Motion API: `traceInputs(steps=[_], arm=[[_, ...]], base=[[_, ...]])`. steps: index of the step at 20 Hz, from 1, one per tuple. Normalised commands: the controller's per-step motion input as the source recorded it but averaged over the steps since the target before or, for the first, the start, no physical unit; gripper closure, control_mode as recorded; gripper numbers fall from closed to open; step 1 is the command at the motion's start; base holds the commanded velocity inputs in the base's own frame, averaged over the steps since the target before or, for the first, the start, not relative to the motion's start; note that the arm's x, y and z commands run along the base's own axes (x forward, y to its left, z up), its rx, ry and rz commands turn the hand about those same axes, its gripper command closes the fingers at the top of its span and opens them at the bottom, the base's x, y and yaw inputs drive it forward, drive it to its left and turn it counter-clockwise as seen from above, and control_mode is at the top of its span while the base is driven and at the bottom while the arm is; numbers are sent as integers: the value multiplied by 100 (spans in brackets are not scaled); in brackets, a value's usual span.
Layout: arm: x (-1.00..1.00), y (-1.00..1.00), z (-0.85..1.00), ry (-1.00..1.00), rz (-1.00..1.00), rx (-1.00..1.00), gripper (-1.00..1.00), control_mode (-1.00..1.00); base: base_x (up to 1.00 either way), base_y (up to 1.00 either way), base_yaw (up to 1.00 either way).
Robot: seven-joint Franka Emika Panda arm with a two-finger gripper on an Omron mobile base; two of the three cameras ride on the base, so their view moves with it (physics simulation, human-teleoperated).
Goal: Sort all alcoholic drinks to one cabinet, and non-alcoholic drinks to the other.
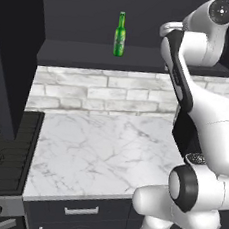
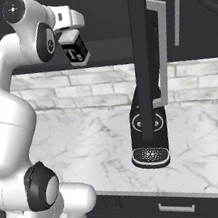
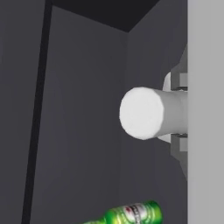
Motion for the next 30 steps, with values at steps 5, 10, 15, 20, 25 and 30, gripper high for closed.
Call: traceInputs(steps=[5, 10, 15, 20, 25, 30], arm=[[18, -1, 1, 0, -1, 0, 100, -100], [18, 0, 0, 0, -1, 0, 100, -100], [16, 0, 0, 0, -1, 0, 100, -100], [15, 0, 0, 0, 0, 0, 100, -100], [15, 0, 0, 0, 0, 0, 100, -100], [16, 0, 0, 0, 0, 0, 100, -100]], base=[[0, 0, 0], [0, 0, 0], [0, 0, 0], [0, 0, 0], [0, 0, 0], [0, 0, 0]])
